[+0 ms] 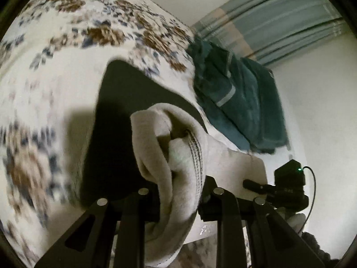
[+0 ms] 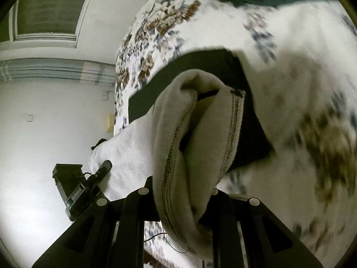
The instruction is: Fold small clothes
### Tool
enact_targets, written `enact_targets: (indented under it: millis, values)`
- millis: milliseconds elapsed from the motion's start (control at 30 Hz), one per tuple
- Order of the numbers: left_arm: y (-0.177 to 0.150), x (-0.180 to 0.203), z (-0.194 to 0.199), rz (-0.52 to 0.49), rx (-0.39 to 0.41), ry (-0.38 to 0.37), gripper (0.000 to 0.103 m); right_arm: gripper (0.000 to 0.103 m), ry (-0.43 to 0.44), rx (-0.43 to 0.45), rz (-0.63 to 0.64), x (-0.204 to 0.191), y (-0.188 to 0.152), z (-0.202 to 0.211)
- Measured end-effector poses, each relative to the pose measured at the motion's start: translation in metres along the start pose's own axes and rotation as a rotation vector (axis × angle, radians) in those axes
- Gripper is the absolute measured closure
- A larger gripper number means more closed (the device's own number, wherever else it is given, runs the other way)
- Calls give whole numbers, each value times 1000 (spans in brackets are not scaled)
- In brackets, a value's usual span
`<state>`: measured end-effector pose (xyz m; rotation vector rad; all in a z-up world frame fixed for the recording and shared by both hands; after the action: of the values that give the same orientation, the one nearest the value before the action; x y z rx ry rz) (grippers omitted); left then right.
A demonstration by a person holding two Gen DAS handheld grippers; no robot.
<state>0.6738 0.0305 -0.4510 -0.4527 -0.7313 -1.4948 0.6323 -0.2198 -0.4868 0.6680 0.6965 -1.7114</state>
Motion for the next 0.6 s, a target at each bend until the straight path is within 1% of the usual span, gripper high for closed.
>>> enact_targets:
  millis: [67, 100, 167, 233, 267, 333, 367, 400, 433, 467, 500, 533, 567, 600]
  values:
    - [24, -15, -8, 9, 5, 45, 83, 84, -22, -1, 10, -8, 33, -17]
    - [32, -21, -13, 10, 2, 61, 82, 84, -43, -4, 14, -10, 46, -26]
    - [45, -41, -30, 18, -29, 147, 80, 84, -83, -14, 8, -6, 64, -39]
    - [48, -56, -44, 8, -78, 249, 75, 84, -160, -21, 12, 1, 77, -48]
    - [47, -61, -45, 2, -90, 285, 72, 81, -201, -27, 18, 4, 80, -52]
    - [48, -65, -46, -18, -73, 340, 63, 66, -287, -23, 43, 10, 80, -53]
    - [49, -66, -43, -29, -54, 381, 54, 52, -348, -14, 55, 14, 80, -52]
    - [49, -69, -40, -36, -36, 442, 46, 44, -418, 3, 68, 17, 79, -49]
    - [47, -71, -38, -37, -22, 488, 30, 41, -472, 15, 76, 21, 75, -44]
    - [44, -71, -35, -41, -9, 516, 24, 36, -539, 29, 90, 24, 70, -40]
    - [40, -72, -33, -43, 7, 548, 15, 32, -597, 41, 103, 26, 66, -38]
    - [39, -75, -33, -43, 12, 580, 8, 27, -637, 47, 107, 29, 62, -36]
    - [33, -75, -32, -45, 10, 609, 0, 16, -703, 55, 112, 32, 55, -33]
    - [25, -75, -30, -44, 13, 651, 0, 4, -745, 65, 110, 35, 48, -30]
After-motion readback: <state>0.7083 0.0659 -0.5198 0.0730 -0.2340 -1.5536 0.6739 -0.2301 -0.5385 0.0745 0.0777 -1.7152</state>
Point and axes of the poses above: each gripper's, at about its wrist camera, not at the fingertips, and z roughly against the way its jaws point, x to its right, y to its top, the point moved 10 cm from there along -z, roughly the way its jaws point, and after that the axes turned 12 degrees about -x, right-handed, at the moved point
